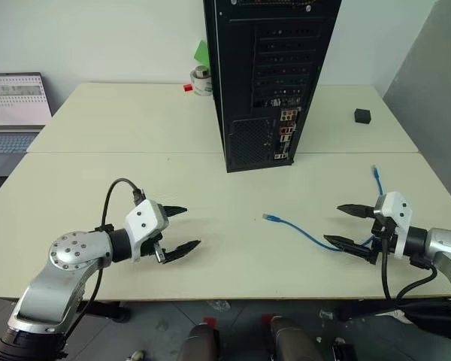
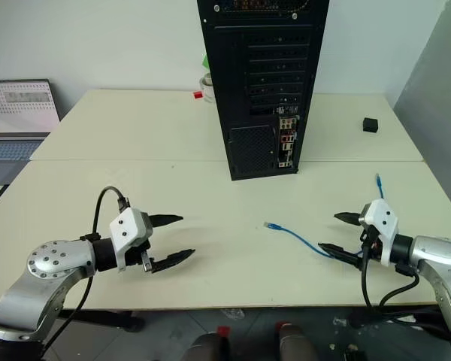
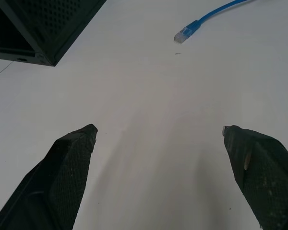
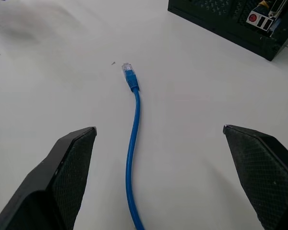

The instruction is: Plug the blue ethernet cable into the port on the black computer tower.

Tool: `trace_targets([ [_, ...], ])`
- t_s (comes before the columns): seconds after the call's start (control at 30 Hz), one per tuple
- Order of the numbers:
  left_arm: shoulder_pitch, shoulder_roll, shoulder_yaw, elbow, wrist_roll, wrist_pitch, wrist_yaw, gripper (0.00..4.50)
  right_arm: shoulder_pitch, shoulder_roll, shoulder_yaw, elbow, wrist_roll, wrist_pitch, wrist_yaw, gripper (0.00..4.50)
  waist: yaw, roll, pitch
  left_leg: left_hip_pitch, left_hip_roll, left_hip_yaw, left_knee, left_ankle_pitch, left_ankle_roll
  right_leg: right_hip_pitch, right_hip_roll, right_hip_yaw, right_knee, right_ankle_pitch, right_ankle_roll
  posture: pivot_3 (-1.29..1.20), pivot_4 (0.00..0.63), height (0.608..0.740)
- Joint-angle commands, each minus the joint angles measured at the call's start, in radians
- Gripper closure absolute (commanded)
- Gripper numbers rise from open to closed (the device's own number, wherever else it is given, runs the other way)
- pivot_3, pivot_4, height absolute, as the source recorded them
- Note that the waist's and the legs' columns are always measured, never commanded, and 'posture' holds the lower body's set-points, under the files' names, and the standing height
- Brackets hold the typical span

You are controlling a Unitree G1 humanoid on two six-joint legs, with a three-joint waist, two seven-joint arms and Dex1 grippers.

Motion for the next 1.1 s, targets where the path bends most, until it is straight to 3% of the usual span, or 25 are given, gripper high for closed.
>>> trace_targets([
  [0.03,-0.009,0.011,0.031,-0.035,-0.035,0.006,-0.011,0.03,-0.010,-0.004,-0.012,-0.027,0.000,-0.012,0.005,0.00,0.000,0.000,0.000,0.000,0.000,0.000,0.000,0.000,0.000,0.000,0.000,0.000,0.000,0.000,0.000,0.00,0.150,0.740],
  [0.43,-0.007,-0.016,0.017,-0.047,-0.048,0.025,0.014,0.03,-0.056,0.031,0.020,-0.033,-0.011,0.014,-0.035,0.00,0.001,0.000,0.000,0.000,0.000,0.000,0.000,0.000,0.000,0.000,0.000,0.000,0.000,0.000,0.000,0.00,0.150,0.740],
  [0.67,-0.030,-0.024,-0.049,-0.041,-0.030,-0.041,-0.040,0.03,-0.115,0.143,0.151,-0.044,-0.041,0.057,-0.116,0.00,0.000,0.000,0.000,0.000,0.000,0.000,0.000,0.000,0.000,0.000,0.000,0.000,0.000,0.000,0.000,0.00,0.150,0.740],
  [0.9,-0.078,-0.041,-0.097,-0.021,-0.039,-0.034,-0.073,0.03,-0.215,0.273,0.284,0.155,-0.157,-0.024,-0.149,0.00,0.000,0.000,0.000,0.000,0.000,0.000,0.001,0.000,0.000,0.000,0.000,0.000,0.000,0.001,-0.001,0.00,0.150,0.740],
  [1.1,-0.121,-0.069,-0.105,0.000,-0.045,-0.039,-0.065,0.03,-0.274,0.312,0.330,0.334,-0.248,-0.142,-0.131,0.00,0.000,0.000,0.000,0.000,0.000,0.000,0.000,0.000,0.000,-0.001,0.000,0.000,0.000,0.003,-0.005,0.00,0.150,0.740],
])
